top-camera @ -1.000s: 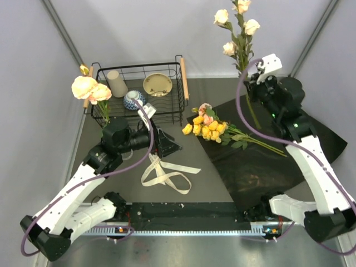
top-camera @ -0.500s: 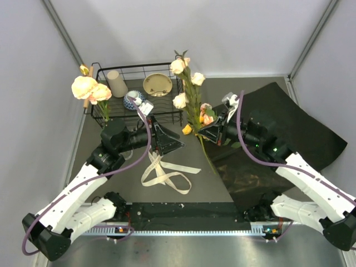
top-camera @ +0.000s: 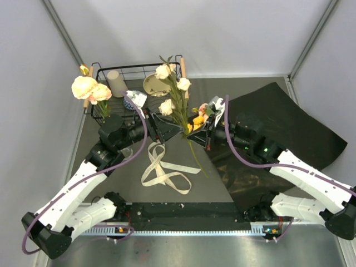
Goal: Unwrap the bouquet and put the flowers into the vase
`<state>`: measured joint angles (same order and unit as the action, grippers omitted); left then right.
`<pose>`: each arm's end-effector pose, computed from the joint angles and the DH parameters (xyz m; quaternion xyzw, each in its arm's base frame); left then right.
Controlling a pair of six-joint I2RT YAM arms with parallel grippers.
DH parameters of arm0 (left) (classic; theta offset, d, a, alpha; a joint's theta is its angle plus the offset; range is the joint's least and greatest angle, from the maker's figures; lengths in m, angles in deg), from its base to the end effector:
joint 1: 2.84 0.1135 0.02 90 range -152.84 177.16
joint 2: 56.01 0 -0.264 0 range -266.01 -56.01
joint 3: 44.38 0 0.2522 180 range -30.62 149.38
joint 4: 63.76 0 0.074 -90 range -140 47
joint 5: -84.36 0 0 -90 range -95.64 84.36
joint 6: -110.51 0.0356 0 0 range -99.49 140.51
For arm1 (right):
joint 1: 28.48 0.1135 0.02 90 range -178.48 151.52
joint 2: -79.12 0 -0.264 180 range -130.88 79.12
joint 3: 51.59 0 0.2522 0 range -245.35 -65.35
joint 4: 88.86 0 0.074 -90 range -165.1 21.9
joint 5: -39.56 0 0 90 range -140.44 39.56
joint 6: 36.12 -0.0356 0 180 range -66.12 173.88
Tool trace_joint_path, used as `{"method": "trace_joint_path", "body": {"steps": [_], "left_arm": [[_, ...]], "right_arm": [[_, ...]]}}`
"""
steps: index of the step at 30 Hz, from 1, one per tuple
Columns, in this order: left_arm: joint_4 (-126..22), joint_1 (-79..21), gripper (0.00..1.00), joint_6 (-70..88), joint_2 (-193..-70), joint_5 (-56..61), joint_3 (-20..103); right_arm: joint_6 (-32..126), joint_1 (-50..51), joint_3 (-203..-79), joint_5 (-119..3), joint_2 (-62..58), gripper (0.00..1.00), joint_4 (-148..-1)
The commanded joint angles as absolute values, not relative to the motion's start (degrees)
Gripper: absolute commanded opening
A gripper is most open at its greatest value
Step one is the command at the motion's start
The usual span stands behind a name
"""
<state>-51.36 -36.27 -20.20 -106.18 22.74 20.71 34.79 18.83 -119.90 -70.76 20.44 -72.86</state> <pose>0.1574 -0.1242 0.3858 0.1342 0.6802 -0.5575 0.4567 0.1524 0.1834 0.3693 -0.2929 0.6828 0.4694 0.4772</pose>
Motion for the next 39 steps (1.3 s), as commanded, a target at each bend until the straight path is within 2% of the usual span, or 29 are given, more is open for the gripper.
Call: {"method": "trace_joint_path", "body": {"steps": [1, 5, 8, 14, 15, 17, 18, 19, 20, 21, 22, 27, 28, 33, 35, 39], "left_arm": [[-55.44, -36.33, 0.67, -19.83, -107.34, 20.9, 24.31], [-56.59, -36.33, 0.62, -20.27, -108.47, 21.51, 24.75], [-56.76, -36.42, 0.48, -20.36, -109.18, 21.87, 25.19], [-58.08, -36.33, 0.38, -20.71, -108.66, 22.66, 24.4], [-58.08, -36.33, 0.31, -20.54, -108.31, 22.31, 24.31], [-57.21, -36.33, 0.24, -19.05, -107.69, 22.04, 24.66], [-56.6, -36.42, 0.09, -18.34, -106.9, 21.52, 24.83], [-54.67, -36.33, 0.02, -16.68, -106.55, 20.99, 25.18], [-53.44, -36.33, 0.0, -15.62, -106.11, 20.38, 25.97], [-52.29, -36.33, 0.0, -14.57, -104.89, 19.07, 26.33], [-50.28, -36.33, 0.0, -12.21, -104.35, 18.62, 26.68], [-40.87, -36.42, 0.0, -3.68, -99.88, 14.75, 31.77], [-39.03, -36.33, 0.0, 0.34, -99.26, 12.22, 32.91], [-23.39, -36.33, 0.0, 11.79, -96.36, -1.93, 42.31], [-21.18, -36.33, 0.0, 15.93, -95.74, -10.16, 45.73], [-18.89, -36.33, 0.0, 20.06, -95.03, -18.89, 49.44]], "right_arm": [[35.34, 21.26, -123.71, -69.34, 20.58, 0.0, -76.42], [35.86, 22.49, -124.24, -69.08, 20.41, 0.0, -75.8], [36.39, 23.46, -124.41, -68.72, 20.41, 0.0, -75.71], [38.06, 24.6, -125.64, -68.29, 19.18, 0.0, -73.17], [38.41, 24.69, -125.73, -68.11, 18.91, 0.0, -72.82], [39.11, 25.04, -126.0, -68.2, 18.74, 0.0, -72.46], [39.2, 25.13, -126.08, -68.28, 18.73, 0.0, -72.37], [39.38, 25.13, -126.09, -68.11, 18.73, 0.0, -72.29], [39.38, 25.13, -126.17, -67.85, 18.73, 0.02, -71.94], [39.38, 25.22, -126.17, -67.06, 18.82, 0.12, -71.76], [39.47, 25.22, -126.17, -66.36, 19.26, 0.33, -71.41], [40.26, 25.13, -124.07, -59.43, 22.95, 0.75, -72.54], [40.61, 25.22, -123.37, -58.1, 23.74, 0.86, -72.72], [42.81, 25.13, -121.43, -50.72, 28.57, 0.93, -73.34], [43.33, 25.13, -120.9, -49.23, 29.02, 0.93, -73.08], [43.07, 25.13, -120.81, -49.39, 28.58, 0.93, -72.55]]}}
